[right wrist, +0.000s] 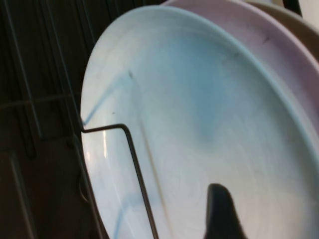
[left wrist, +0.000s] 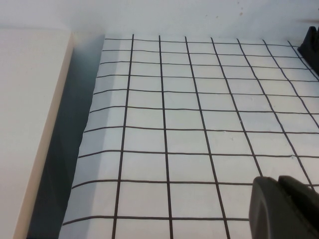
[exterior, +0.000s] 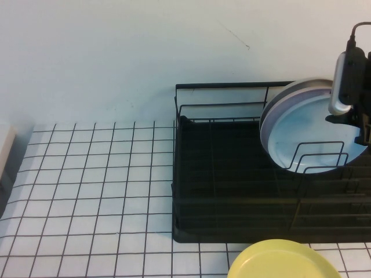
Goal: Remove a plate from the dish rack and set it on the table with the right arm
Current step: Grasp the plate from the shelf, then place the plate from the table
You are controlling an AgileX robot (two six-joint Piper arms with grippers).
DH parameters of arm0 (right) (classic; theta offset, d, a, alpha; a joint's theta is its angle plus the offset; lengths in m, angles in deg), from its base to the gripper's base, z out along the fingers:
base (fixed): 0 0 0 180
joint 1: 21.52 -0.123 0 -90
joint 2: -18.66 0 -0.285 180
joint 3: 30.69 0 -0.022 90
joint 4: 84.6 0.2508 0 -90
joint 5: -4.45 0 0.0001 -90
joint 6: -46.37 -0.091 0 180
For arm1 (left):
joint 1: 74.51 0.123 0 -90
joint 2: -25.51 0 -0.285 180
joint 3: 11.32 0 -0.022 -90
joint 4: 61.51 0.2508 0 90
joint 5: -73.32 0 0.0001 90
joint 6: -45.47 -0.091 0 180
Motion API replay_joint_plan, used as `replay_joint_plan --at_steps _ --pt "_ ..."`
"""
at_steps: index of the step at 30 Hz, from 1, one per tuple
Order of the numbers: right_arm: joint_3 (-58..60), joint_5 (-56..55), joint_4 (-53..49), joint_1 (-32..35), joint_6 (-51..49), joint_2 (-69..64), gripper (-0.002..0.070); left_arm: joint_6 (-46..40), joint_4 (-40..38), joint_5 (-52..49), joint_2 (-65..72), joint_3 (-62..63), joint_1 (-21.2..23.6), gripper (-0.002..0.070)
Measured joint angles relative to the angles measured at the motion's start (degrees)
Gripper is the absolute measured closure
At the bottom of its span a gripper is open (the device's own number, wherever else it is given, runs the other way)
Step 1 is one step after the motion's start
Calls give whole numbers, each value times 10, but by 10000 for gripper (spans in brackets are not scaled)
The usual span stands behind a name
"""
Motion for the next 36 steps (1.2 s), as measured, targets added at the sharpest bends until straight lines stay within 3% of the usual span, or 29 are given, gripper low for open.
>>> replay_joint_plan --at_steps 3,9,16,26,29,36 --pt "0 -8 0 0 0 -7 340 0 0 0 0 0 0 678" --pt "0 -28 1 0 -2 -9 555 0 0 0 0 0 0 678" --pt "0 -5 0 0 -7 19 563 0 0 0 0 0 0 678" --pt "0 75 -1 0 -46 183 574 0 0 0 0 0 0 678" --pt "0 115 -1 0 -109 242 574 0 0 0 0 0 0 678" --pt "11 298 -22 0 -534 368 575 0 0 0 0 0 0 678"
